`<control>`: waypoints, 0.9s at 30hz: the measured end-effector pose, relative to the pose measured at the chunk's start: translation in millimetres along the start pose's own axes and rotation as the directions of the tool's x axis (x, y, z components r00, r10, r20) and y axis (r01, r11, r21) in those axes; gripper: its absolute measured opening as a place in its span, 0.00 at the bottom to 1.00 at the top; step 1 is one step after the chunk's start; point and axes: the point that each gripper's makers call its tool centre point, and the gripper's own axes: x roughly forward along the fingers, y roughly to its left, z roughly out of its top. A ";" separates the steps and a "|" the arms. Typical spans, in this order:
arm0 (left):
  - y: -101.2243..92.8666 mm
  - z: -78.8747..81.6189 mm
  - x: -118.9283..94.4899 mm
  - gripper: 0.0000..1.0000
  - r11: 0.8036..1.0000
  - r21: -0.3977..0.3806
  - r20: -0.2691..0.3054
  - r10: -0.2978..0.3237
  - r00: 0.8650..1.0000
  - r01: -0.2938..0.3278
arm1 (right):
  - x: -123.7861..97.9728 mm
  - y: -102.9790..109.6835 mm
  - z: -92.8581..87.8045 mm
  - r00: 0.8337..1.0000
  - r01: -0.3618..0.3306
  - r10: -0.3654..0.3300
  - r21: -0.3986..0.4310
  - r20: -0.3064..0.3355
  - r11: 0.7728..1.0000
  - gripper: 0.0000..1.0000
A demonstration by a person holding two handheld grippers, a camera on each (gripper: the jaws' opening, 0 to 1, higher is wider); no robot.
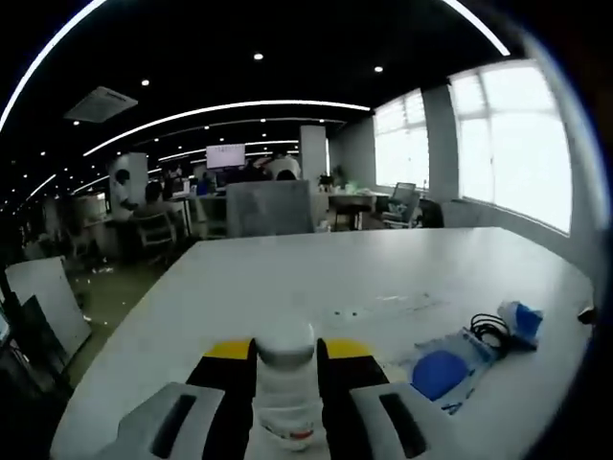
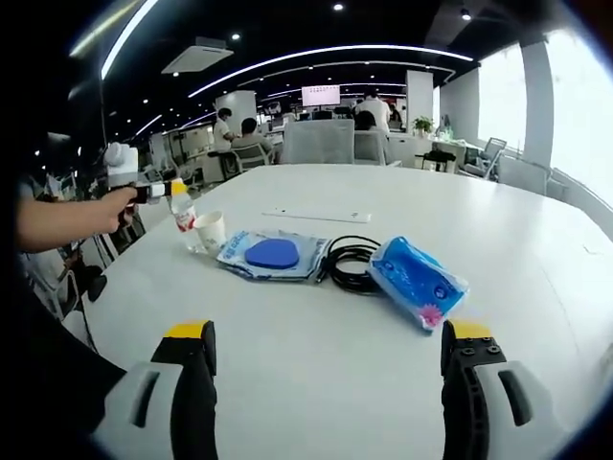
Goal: Arrange the tabletop items into an orderly group along one side of the table until the central work area is clear of visible clutter.
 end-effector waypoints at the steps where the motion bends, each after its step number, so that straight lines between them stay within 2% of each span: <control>1: -3.0 -0.1 0.6 0.23 1.000 -0.007 0.006 -0.005 1.000 0.005 | 0.1 -0.4 -1.5 1.000 0.000 0.000 0.003 -0.004 1.000 0.94; 9: -1.0 -2.2 2.5 0.21 0.999 -0.027 0.026 0.033 0.999 -0.032 | 1.7 -0.4 -6.2 1.000 -0.007 0.007 0.001 -0.020 1.000 0.94; 18: -1.6 -3.5 7.1 0.19 0.999 -0.023 0.011 -0.030 0.999 0.031 | 5.7 1.2 -6.9 0.999 -0.015 0.015 -0.002 -0.029 1.000 0.93; 23: -2.9 -2.6 8.8 0.19 0.993 -0.014 -0.006 -0.113 0.994 0.113 | 8.1 3.0 -4.9 0.999 -0.019 0.019 -0.003 -0.026 1.000 0.93; 24: -6.4 -2.4 9.7 0.19 0.987 -0.007 -0.004 -0.161 0.987 0.161 | 8.3 2.7 -4.5 1.000 -0.019 0.019 -0.004 -0.024 1.000 0.93; 25: -4.0 -3.2 10.2 0.19 0.985 0.027 -0.017 -0.170 0.985 0.171 | 8.5 2.5 -3.9 1.000 -0.019 0.019 -0.003 -0.022 1.000 0.93; 27: -5.9 -2.9 9.9 0.19 0.970 0.035 -0.024 -0.240 0.970 0.241 | 8.4 1.8 -3.5 1.000 -0.017 0.017 -0.001 -0.020 1.000 0.93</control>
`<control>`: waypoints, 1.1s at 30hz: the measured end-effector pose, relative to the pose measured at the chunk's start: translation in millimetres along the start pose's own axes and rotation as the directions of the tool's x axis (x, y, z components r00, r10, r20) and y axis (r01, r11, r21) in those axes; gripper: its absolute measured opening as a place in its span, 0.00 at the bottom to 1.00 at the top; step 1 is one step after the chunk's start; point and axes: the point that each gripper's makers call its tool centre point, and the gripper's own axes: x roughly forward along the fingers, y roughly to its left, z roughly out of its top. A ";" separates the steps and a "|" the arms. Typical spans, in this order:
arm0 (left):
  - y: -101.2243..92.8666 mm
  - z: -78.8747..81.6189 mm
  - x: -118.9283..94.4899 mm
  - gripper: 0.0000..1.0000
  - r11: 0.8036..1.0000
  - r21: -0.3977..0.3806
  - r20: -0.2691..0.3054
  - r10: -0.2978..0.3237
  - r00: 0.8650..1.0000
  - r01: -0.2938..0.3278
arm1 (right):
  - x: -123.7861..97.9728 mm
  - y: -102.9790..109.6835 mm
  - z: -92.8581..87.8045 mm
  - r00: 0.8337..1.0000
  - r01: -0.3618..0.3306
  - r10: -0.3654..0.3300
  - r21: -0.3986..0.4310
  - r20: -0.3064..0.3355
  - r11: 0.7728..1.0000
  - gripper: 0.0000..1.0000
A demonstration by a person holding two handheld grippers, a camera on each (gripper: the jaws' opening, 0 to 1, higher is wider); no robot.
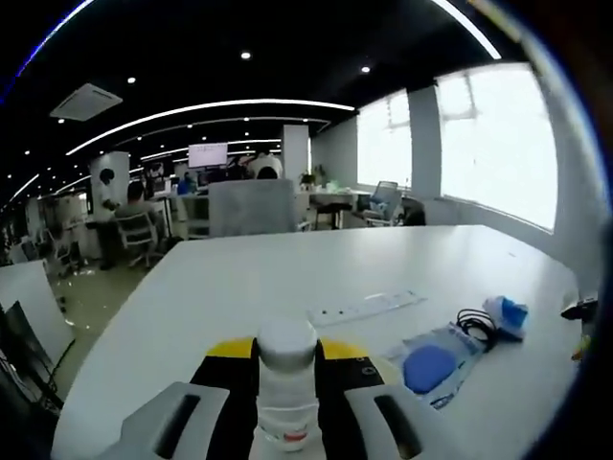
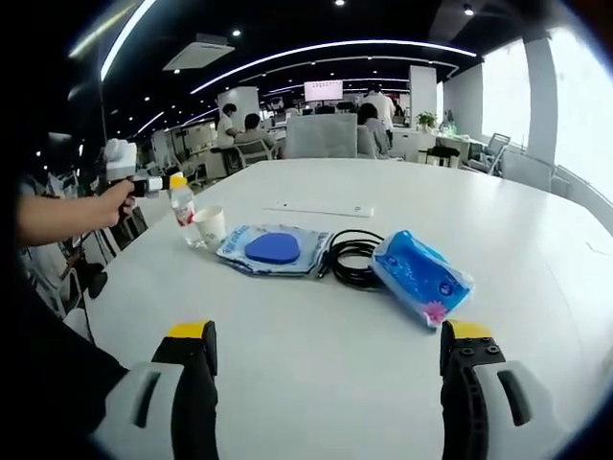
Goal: Arrange the tabletop items into an orderly group along one side of the table until the central work area is clear of visible clutter.
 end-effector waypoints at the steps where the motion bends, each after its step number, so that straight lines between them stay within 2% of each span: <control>1: 1.6 -0.2 -0.2 0.19 1.000 0.019 -0.002 -0.015 1.000 0.015 | -0.2 -0.3 -0.1 1.000 0.002 -0.002 0.001 0.000 1.000 0.93; 2: -9.2 1.3 -3.0 0.19 0.997 0.004 0.006 -0.076 0.997 0.076 | -0.5 -1.2 -0.6 1.000 0.004 -0.004 0.003 0.000 1.000 0.93; 3: -9.2 0.9 -3.4 0.19 0.996 0.010 0.001 -0.088 0.996 0.088 | -0.5 -1.7 -1.0 1.000 0.005 -0.005 0.004 -0.001 1.000 0.93; 4: -2.2 -1.6 -3.0 0.19 0.993 0.029 -0.013 -0.117 0.993 0.117 | -0.6 -2.3 -2.0 1.000 0.005 -0.005 0.006 -0.002 1.000 0.93; 5: -3.2 -1.4 -2.5 0.18 0.988 0.024 -0.010 -0.155 0.988 0.156 | -0.8 -2.7 -3.0 1.000 0.007 -0.007 0.005 -0.004 1.000 0.93; 6: -1.9 -1.0 -4.1 0.18 0.985 0.048 -0.022 -0.162 0.986 0.163 | -0.9 -2.8 -4.1 1.000 0.008 -0.008 0.004 -0.007 1.000 0.93; 7: -5.6 -0.4 -4.7 0.18 0.977 0.040 -0.024 -0.210 0.977 0.211 | -0.9 -2.7 -4.9 1.000 0.009 -0.008 0.005 -0.010 1.000 0.93; 8: -1.9 -1.1 -2.9 0.18 0.972 0.055 -0.031 -0.226 0.974 0.227 | -0.8 -2.6 -5.4 1.000 0.008 -0.008 0.005 -0.013 1.000 0.93; 9: -1.1 -1.5 -2.1 0.18 0.964 0.049 -0.037 -0.260 0.965 0.261 | -0.7 -2.6 -5.7 1.000 0.009 -0.008 0.004 -0.013 1.000 0.93; 11: -14.6 -1.3 -8.6 0.18 0.948 0.069 -0.043 -0.307 0.951 0.310 | -0.2 -2.4 -5.8 1.000 0.008 -0.008 0.002 -0.015 1.000 0.93; 13: -17.0 -0.1 -9.7 0.18 0.923 0.078 -0.053 -0.374 0.926 0.377 | 0.5 -2.0 -4.4 1.000 0.008 -0.009 -0.003 -0.015 1.000 0.93; 14: -18.7 1.0 -10.5 0.18 0.919 0.072 -0.054 -0.385 0.922 0.388 | 0.7 -2.0 -4.1 1.000 0.009 -0.009 -0.003 -0.015 1.000 0.93; 15: -23.3 3.6 -12.5 0.18 0.896 0.100 -0.061 -0.429 0.901 0.434 | 1.6 -1.4 -2.9 1.000 0.009 -0.009 -0.005 -0.016 1.000 0.93; 17: -22.8 1.7 -11.0 0.18 0.879 0.107 -0.075 -0.460 0.885 0.466 | 2.8 -0.5 -1.7 1.000 0.008 -0.009 -0.009 -0.017 1.000 0.93; 19: -28.7 6.6 -14.6 0.18 0.868 0.124 -0.087 -0.473 0.877 0.480 | 4.6 0.8 -0.1 1.000 0.006 -0.006 -0.013 -0.018 1.000 0.93; 23: -24.8 11.0 -12.0 0.18 0.858 0.142 -0.090 -0.485 0.870 0.493 | 6.3 2.6 2.3 1.000 0.006 -0.006 -0.021 -0.017 1.000 0.93; 25: -21.2 12.3 -10.3 0.18 0.850 0.144 -0.089 -0.499 0.862 0.507 | 6.2 3.0 2.4 1.000 0.008 -0.008 -0.021 -0.018 1.000 0.93; 26: -20.8 12.7 -9.1 0.18 0.842 0.142 -0.090 -0.512 0.854 0.520 | 6.1 3.1 2.3 1.000 0.009 -0.009 -0.021 -0.019 1.000 0.93; 28: -20.3 11.1 -6.8 0.19 0.829 0.158 -0.112 -0.525 0.844 0.537 | 5.8 3.1 1.0 1.000 0.012 -0.012 -0.023 -0.025 1.000 0.93; 33: -21.2 5.8 -3.1 0.19 0.811 0.171 -0.133 -0.544 0.828 0.560 | 5.0 2.0 1.5 0.999 0.020 -0.021 -0.021 -0.026 1.000 0.93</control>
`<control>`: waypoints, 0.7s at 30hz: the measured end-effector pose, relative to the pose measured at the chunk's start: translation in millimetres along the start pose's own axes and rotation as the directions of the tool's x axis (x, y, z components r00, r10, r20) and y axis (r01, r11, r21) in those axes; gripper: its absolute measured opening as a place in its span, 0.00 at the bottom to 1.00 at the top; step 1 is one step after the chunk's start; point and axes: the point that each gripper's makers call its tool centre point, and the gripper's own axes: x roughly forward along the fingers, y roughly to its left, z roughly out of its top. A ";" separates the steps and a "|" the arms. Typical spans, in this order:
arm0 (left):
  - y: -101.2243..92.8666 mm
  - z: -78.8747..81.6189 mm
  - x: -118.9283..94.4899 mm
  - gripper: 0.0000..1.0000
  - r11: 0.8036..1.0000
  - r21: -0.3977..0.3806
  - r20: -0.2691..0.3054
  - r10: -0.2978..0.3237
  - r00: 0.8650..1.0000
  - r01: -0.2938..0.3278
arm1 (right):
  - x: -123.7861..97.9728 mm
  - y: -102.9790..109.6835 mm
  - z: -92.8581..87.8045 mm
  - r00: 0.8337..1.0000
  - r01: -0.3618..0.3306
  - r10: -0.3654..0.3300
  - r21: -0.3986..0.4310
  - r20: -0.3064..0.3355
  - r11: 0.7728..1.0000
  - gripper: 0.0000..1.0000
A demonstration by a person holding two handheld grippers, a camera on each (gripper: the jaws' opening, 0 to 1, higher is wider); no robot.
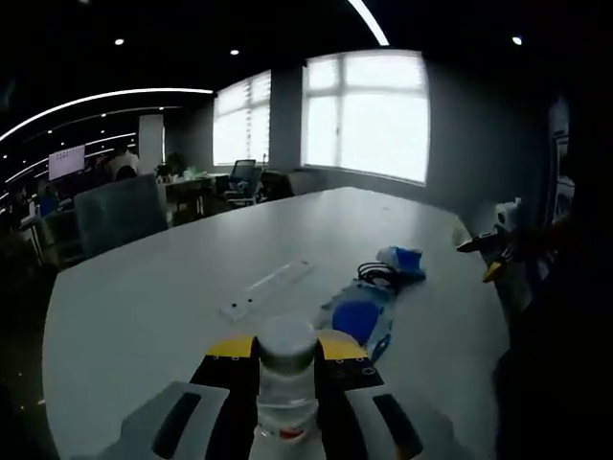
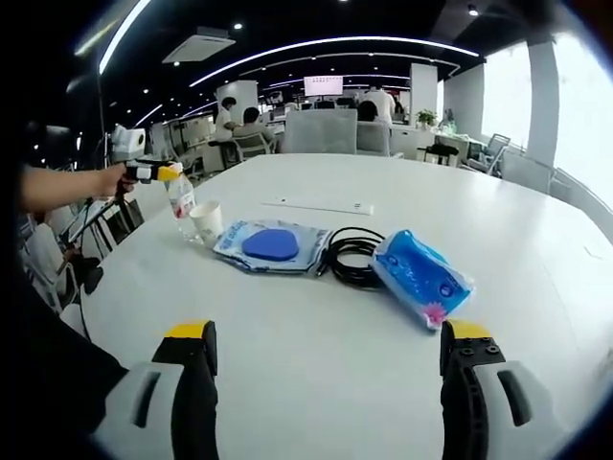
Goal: Arrange the tabletop items into an orderly group along one side of the table until the central work area is clear of visible clutter.
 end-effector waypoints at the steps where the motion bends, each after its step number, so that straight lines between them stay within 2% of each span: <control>1: -0.3 0.3 -0.1 0.19 1.000 -0.001 -0.002 -0.001 1.000 0.001 | 0.0 0.0 0.1 1.000 0.000 0.000 0.000 0.000 1.000 0.93; 13: 4.7 -0.7 -3.2 0.21 1.000 -0.016 0.027 -0.003 1.000 0.004 | 1.1 1.9 -1.8 1.000 0.000 0.000 -0.009 -0.009 1.000 0.93; 15: -0.7 0.1 -4.3 0.21 0.999 -0.036 0.043 -0.028 0.999 0.029 | 1.0 2.1 -2.1 1.000 -0.001 0.001 -0.006 -0.009 1.000 0.93; 21: 3.1 -0.7 -2.3 0.22 0.999 -0.041 0.046 -0.008 0.999 0.010 | 1.1 3.1 -3.4 1.000 -0.005 0.005 -0.009 -0.011 1.000 0.93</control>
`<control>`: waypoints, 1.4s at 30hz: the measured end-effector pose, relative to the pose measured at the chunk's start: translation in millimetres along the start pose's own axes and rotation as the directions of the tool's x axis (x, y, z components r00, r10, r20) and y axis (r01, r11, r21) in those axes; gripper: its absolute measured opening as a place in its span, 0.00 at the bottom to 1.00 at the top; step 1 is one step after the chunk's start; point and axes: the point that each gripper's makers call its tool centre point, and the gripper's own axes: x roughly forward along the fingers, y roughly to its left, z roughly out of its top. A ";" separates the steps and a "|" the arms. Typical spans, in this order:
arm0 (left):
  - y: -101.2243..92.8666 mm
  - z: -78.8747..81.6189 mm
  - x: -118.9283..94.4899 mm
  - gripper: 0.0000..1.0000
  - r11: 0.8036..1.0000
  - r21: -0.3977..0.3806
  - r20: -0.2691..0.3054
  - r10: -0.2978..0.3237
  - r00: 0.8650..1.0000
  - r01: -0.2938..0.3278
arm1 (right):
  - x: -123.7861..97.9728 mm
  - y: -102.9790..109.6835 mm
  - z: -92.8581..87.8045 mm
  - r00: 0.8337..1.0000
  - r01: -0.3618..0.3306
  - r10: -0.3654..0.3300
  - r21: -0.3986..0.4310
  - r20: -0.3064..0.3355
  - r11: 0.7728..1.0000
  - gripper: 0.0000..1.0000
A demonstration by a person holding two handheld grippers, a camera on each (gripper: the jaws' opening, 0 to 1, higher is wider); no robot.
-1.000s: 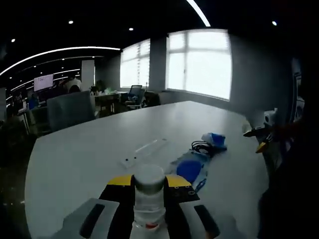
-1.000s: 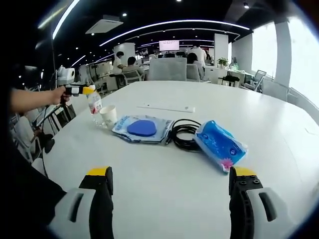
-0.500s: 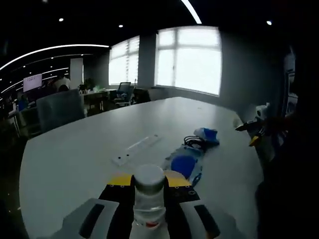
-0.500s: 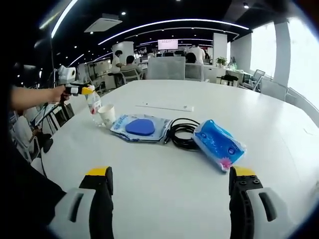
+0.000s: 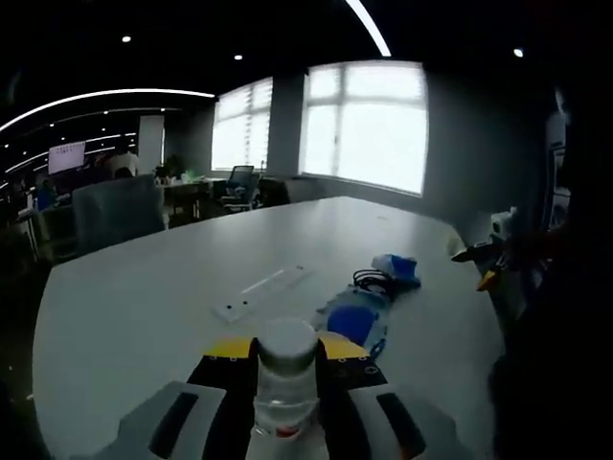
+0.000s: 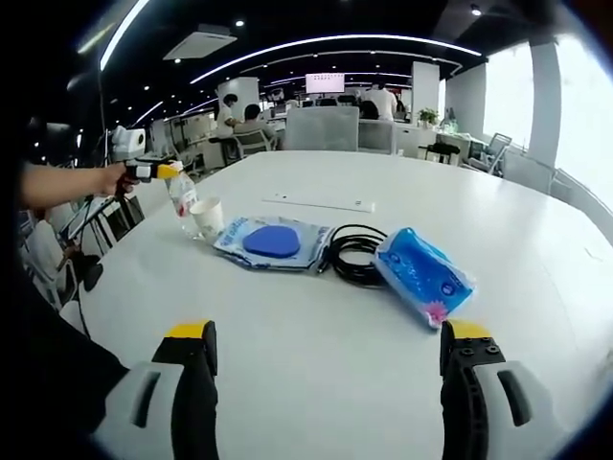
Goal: Arrange the tabletop items into an orderly group along one side of the table until the central work area is clear of visible clutter.
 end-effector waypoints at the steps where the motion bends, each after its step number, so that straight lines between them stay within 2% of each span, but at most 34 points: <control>1: 0.1 0.0 -0.1 0.22 1.000 -0.004 0.001 0.002 1.000 -0.002 | -0.1 0.0 0.0 1.000 0.000 0.000 0.001 0.001 1.000 0.93; 6: 2.7 2.9 -2.7 0.23 1.000 -0.004 0.028 0.003 1.000 -0.003 | -0.1 -1.0 -0.1 1.000 0.000 0.000 0.001 0.002 1.000 0.93; 12: 6.5 12.5 -9.5 0.36 0.999 -0.007 0.047 0.044 0.998 -0.044 | 0.4 -5.0 6.8 1.000 0.001 -0.002 0.006 0.025 1.000 0.94; 17: -7.5 13.5 -18.9 0.39 0.998 0.017 0.017 0.060 0.998 -0.061 | 2.3 -5.4 12.7 0.999 -0.012 0.012 0.003 0.046 1.000 0.94; 21: -12.7 10.4 -24.1 0.47 0.996 0.017 0.006 0.085 0.996 -0.085 | 4.9 -9.8 15.2 0.998 -0.023 0.023 0.006 0.058 1.000 0.95; 25: -27.7 10.8 -31.4 0.51 0.995 0.021 0.006 0.099 0.995 -0.099 | 6.0 -12.5 17.6 0.997 -0.031 0.029 0.018 0.072 0.999 0.95; 30: -56.5 20.4 -35.5 0.55 0.993 0.026 0.023 0.114 0.993 -0.115 | 7.1 -13.2 19.4 0.997 -0.041 0.040 0.004 0.070 0.999 0.95; 34: -75.5 18.4 -30.5 0.65 0.993 -0.003 0.002 0.121 0.993 -0.121 | 9.5 -15.2 23.4 0.996 -0.053 0.052 0.005 0.072 0.999 0.95; 36: -89.3 17.3 -27.5 0.66 0.993 -0.013 0.005 0.113 0.994 -0.113 | 10.9 -14.2 26.4 0.995 -0.062 0.062 -0.008 0.076 0.998 0.95; 39: -98.3 14.4 -24.2 0.66 0.994 -0.013 0.013 0.104 0.994 -0.104 | 14.4 -9.3 31.9 0.993 -0.087 0.089 -0.035 0.077 0.996 0.94; 42: -112.0 11.2 -20.5 0.68 0.995 -0.016 0.012 0.100 0.995 -0.100 | 21.5 -4.2 37.5 0.990 -0.125 0.131 -0.096 0.060 0.987 0.93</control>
